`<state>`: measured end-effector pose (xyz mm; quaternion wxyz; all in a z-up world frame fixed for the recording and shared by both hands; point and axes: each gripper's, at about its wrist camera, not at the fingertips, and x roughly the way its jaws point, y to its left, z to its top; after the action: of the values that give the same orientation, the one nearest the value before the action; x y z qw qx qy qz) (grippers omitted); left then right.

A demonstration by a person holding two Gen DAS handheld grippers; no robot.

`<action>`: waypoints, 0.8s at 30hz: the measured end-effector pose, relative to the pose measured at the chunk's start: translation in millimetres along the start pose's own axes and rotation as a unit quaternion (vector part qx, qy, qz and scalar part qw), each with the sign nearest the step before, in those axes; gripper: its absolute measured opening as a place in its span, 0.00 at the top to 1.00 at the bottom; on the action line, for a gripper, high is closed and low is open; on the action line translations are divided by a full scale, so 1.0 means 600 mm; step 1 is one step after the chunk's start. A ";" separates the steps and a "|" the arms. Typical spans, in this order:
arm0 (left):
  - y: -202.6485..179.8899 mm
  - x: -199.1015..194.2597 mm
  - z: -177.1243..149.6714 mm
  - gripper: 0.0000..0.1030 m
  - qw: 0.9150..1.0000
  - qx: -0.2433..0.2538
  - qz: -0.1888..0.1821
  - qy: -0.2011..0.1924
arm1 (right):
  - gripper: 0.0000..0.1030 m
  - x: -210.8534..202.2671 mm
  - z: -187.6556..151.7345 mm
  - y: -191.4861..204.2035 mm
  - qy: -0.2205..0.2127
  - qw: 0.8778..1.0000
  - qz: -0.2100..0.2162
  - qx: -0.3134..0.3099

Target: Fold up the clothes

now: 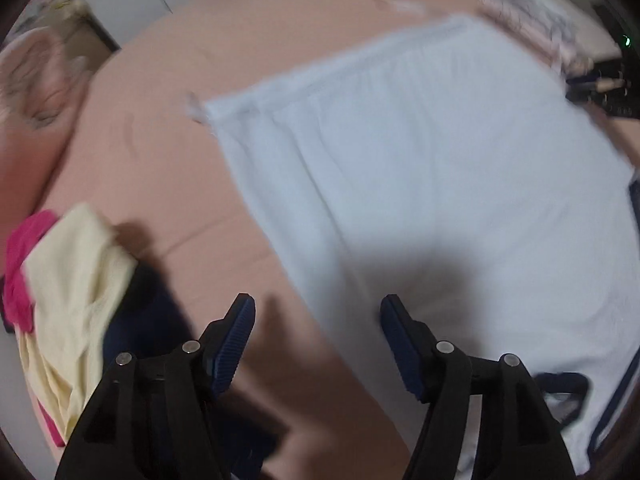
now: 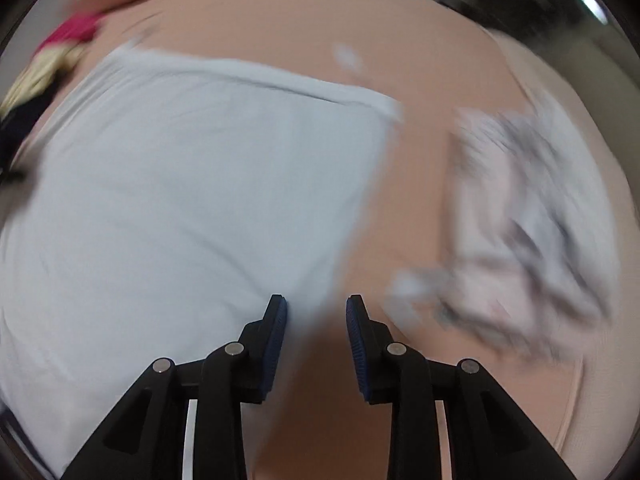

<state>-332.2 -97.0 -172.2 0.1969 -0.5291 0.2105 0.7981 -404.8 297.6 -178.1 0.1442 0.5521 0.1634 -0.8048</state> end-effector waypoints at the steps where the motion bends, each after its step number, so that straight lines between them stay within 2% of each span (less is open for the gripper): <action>1: -0.014 -0.014 -0.003 0.39 1.000 0.001 -0.019 -0.011 | 0.71 -0.011 -0.008 -0.014 -0.007 1.000 0.007 0.022; 3: -0.049 -0.027 -0.006 0.39 0.999 0.020 -0.039 -0.006 | 0.69 -0.041 -0.024 0.005 -0.019 0.999 0.040 0.018; 5: -0.100 -0.030 0.008 0.39 0.999 0.017 -0.043 0.005 | 0.69 -0.065 -0.058 0.043 -0.004 0.999 0.033 0.004; 7: -0.144 -0.062 0.003 0.39 0.998 0.007 -0.063 0.004 | 0.69 -0.097 -0.096 0.089 0.017 0.999 0.029 0.022; 9: -0.182 -0.106 -0.007 0.39 0.996 0.022 -0.076 -0.032 | 0.69 -0.121 -0.118 0.111 0.007 0.999 0.043 0.030; 12: -0.225 -0.129 -0.022 0.39 0.992 -0.022 -0.099 -0.077 | 0.69 -0.150 -0.144 0.154 -0.014 0.997 0.064 0.045; 13: -0.240 -0.117 -0.029 0.39 0.990 -0.035 -0.113 -0.079 | 0.69 -0.150 -0.150 0.170 -0.019 0.996 0.076 0.052; 14: -0.256 -0.099 -0.035 0.39 0.990 -0.039 -0.110 -0.074 | 0.69 -0.152 -0.164 0.172 -0.019 0.994 0.087 0.056; 16: -0.289 -0.062 -0.050 0.39 0.995 -0.038 -0.077 -0.057 | 0.69 -0.139 -0.183 0.203 -0.009 0.994 0.087 0.059; 19: -0.331 -0.047 -0.095 0.38 0.997 -0.052 -0.048 -0.013 | 0.69 -0.118 -0.217 0.251 0.007 0.997 0.056 0.055; 21: -0.338 -0.048 -0.123 0.38 0.997 -0.070 -0.037 -0.018 | 0.68 -0.110 -0.239 0.276 0.020 0.998 0.037 0.043; 23: -0.341 -0.064 -0.147 0.38 0.996 -0.084 -0.039 -0.009 | 0.67 -0.112 -0.259 0.285 0.029 0.998 0.032 0.037; 24: -0.339 -0.072 -0.157 0.38 0.994 -0.098 -0.049 0.001 | 0.63 -0.115 -0.269 0.285 0.033 0.998 0.032 0.039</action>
<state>-135.7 17.5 -191.1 0.1834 -0.5561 0.1053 0.8037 -174.3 214.4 -185.9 0.1429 0.5882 0.1192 -0.7870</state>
